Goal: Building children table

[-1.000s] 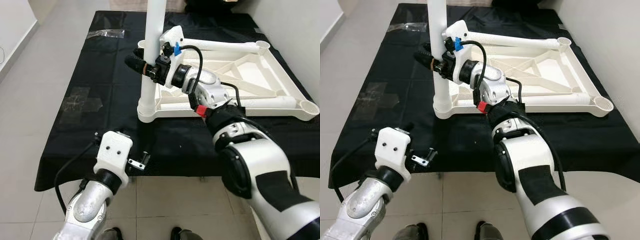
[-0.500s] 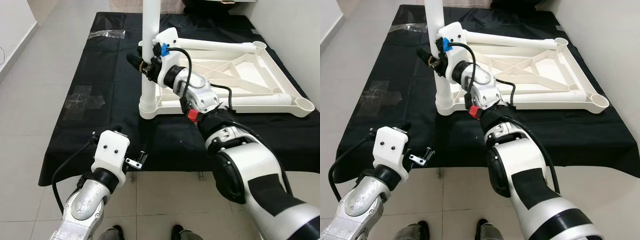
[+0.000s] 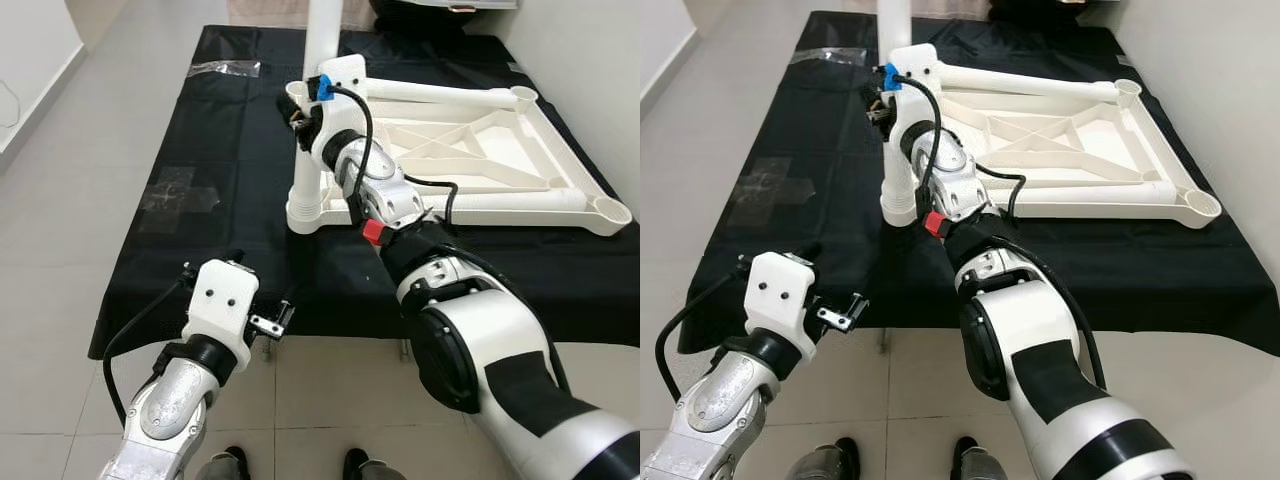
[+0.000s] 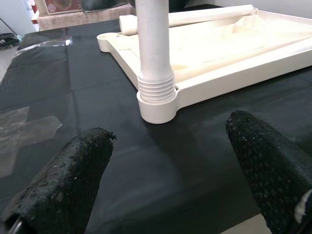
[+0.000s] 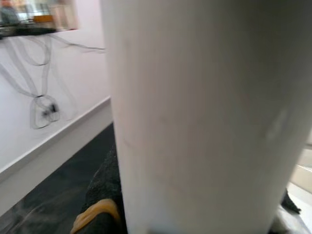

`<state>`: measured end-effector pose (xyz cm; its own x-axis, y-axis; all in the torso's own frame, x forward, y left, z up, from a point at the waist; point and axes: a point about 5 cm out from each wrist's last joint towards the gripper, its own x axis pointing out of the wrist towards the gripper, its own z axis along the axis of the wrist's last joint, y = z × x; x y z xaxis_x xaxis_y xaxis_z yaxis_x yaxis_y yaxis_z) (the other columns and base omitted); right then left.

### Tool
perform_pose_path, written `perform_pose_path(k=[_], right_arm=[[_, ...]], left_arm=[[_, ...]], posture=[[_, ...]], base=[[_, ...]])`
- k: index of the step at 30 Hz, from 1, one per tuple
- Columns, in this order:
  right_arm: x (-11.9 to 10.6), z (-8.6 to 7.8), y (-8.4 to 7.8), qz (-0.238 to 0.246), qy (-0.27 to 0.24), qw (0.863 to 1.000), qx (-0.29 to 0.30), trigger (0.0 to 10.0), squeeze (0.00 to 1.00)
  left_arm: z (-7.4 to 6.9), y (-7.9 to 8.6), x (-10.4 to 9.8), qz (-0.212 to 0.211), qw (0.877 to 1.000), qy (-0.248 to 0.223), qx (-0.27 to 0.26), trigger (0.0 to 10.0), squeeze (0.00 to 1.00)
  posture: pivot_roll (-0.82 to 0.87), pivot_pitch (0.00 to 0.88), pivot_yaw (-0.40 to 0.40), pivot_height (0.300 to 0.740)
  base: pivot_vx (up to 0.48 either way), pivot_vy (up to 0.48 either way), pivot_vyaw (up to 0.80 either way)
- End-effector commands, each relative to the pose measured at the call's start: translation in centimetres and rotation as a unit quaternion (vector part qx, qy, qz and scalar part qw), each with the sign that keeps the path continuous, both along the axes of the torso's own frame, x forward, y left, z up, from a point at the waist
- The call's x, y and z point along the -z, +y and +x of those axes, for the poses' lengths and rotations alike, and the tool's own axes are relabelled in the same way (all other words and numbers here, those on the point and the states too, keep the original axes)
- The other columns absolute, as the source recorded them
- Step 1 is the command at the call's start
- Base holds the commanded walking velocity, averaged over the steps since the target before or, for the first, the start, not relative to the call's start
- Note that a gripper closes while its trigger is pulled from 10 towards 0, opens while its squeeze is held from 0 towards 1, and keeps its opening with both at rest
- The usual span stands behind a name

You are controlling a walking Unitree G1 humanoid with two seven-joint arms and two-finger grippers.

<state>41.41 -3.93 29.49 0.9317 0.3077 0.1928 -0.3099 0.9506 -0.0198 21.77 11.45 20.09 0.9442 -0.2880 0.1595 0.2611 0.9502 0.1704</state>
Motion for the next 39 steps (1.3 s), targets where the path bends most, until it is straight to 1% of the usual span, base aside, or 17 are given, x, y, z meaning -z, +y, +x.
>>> perform_pose_path(k=[1, 4, 8, 14, 17, 18, 21, 22, 24, 25, 26, 27, 28, 32, 33, 35, 39], right_arm=[[5.2, 0.4, -2.0, -0.001, 0.102, 0.992, 0.072, 10.0, 0.00], [5.3, 0.4, -2.5, -0.006, 0.098, 0.986, 0.138, 10.0, 0.00], [5.3, 0.3, -2.5, -0.004, 0.094, 0.982, 0.165, 10.0, 0.00], [5.3, 0.2, -2.4, 0.008, 0.093, 0.980, 0.178, 10.0, 0.00], [5.4, -0.2, -2.2, 0.003, 0.094, 0.959, 0.267, 10.0, 0.00], [5.4, -0.2, -2.2, 0.003, 0.094, 0.959, 0.267, 10.0, 0.00], [5.1, -0.5, -2.1, 0.003, 0.091, 0.941, 0.326, 10.0, 0.00], [5.0, -0.6, -2.1, 0.009, 0.091, 0.932, 0.351, 10.0, 0.00], [5.0, -0.6, -2.1, 0.009, 0.091, 0.932, 0.351, 10.0, 0.00], [4.8, -0.8, -2.1, 0.018, 0.089, 0.924, 0.372, 10.0, 0.00], [4.8, -0.8, -2.1, 0.018, 0.089, 0.924, 0.372, 10.0, 0.00], [4.6, -1.2, -1.8, 0.043, 0.093, 0.910, 0.403, 10.0, 0.00], [4.6, -1.2, -1.8, 0.043, 0.093, 0.910, 0.403, 10.0, 0.00], [4.8, -1.8, -1.3, 0.059, 0.103, 0.882, 0.457, 10.0, 0.00], [4.8, -1.8, -1.3, 0.059, 0.103, 0.882, 0.457, 10.0, 0.00], [4.9, -2.1, -1.0, 0.064, 0.108, 0.872, 0.473, 10.0, 0.00], [4.9, -2.4, -0.4, 0.057, 0.105, 0.869, 0.480, 10.0, 0.00]], left_arm=[[0.1, 0.2, 0.4, 0.006, 1.000, 0.008, 0.002, 10.0, 0.00], [0.2, 0.2, 0.4, 0.008, 1.000, 0.006, 0.003, 10.0, 0.00], [0.2, 0.2, 0.4, 0.009, 1.000, 0.006, 0.003, 10.0, 0.00], [0.2, 0.2, 0.4, 0.009, 1.000, 0.006, 0.003, 10.0, 0.00], [0.3, 0.2, 0.4, 0.011, 1.000, 0.005, 0.004, 10.0, 0.00], [0.3, 0.2, 0.4, 0.011, 1.000, 0.005, 0.004, 10.0, 0.00], [0.4, 0.3, 0.4, 0.012, 1.000, 0.003, 0.003, 10.0, 0.00], [0.5, 0.4, 0.4, 0.012, 1.000, 0.002, 0.003, 10.0, 0.00], [0.5, 0.4, 0.4, 0.012, 1.000, 0.002, 0.003, 10.0, 0.00], [0.5, 0.4, 0.4, 0.012, 1.000, 0.001, 0.002, 10.0, 0.00], [0.5, 0.4, 0.4, 0.012, 1.000, 0.001, 0.002, 10.0, 0.00], [0.6, 0.4, 0.4, 0.013, 1.000, -0.001, 0.002, 10.0, 0.00], [0.6, 0.4, 0.4, 0.013, 1.000, -0.001, 0.002, 10.0, 0.00], [0.7, 0.4, 0.3, 0.013, 1.000, -0.003, 0.000, 10.0, 0.00], [0.7, 0.4, 0.3, 0.013, 1.000, -0.003, 0.000, 10.0, 0.00], [0.7, 0.4, 0.3, 0.013, 1.000, -0.004, -0.001, 10.0, 0.00], [0.8, 0.4, 0.3, 0.014, 1.000, -0.005, -0.002, 10.0, 0.00]], posture=[[0.13, 0.267, -0.073, 0.740], [0.13, 0.266, -0.073, 0.740], [0.13, 0.265, -0.072, 0.740], [0.13, 0.265, -0.072, 0.740], [0.13, 0.259, -0.072, 0.740], [0.13, 0.259, -0.072, 0.740], [0.13, 0.254, -0.073, 0.740], [0.13, 0.253, -0.074, 0.740], [0.13, 0.253, -0.074, 0.740], [0.13, 0.251, -0.075, 0.740], [0.13, 0.251, -0.075, 0.740], [0.13, 0.250, -0.076, 0.740], [0.13, 0.250, -0.076, 0.740], [0.13, 0.253, -0.079, 0.740], [0.13, 0.253, -0.079, 0.740], [0.13, 0.256, -0.081, 0.740], [0.14, 0.257, -0.079, 0.740]], base=[[0.000, 0.000, 0.00], [0.000, 0.000, 0.00], [0.000, 0.000, 0.00], [0.000, 0.000, 0.00], [0.000, 0.000, 0.00], [0.000, 0.000, 0.00], [0.000, 0.000, 0.00], [0.000, 0.000, 0.00], [0.000, 0.000, 0.00], [0.000, 0.000, 0.00], [0.000, 0.000, 0.00], [0.000, 0.000, 0.00], [0.000, 0.000, 0.00], [0.000, 0.000, 0.00], [0.000, 0.000, 0.00], [0.000, 0.000, 0.00], [0.000, 0.000, 0.00]])
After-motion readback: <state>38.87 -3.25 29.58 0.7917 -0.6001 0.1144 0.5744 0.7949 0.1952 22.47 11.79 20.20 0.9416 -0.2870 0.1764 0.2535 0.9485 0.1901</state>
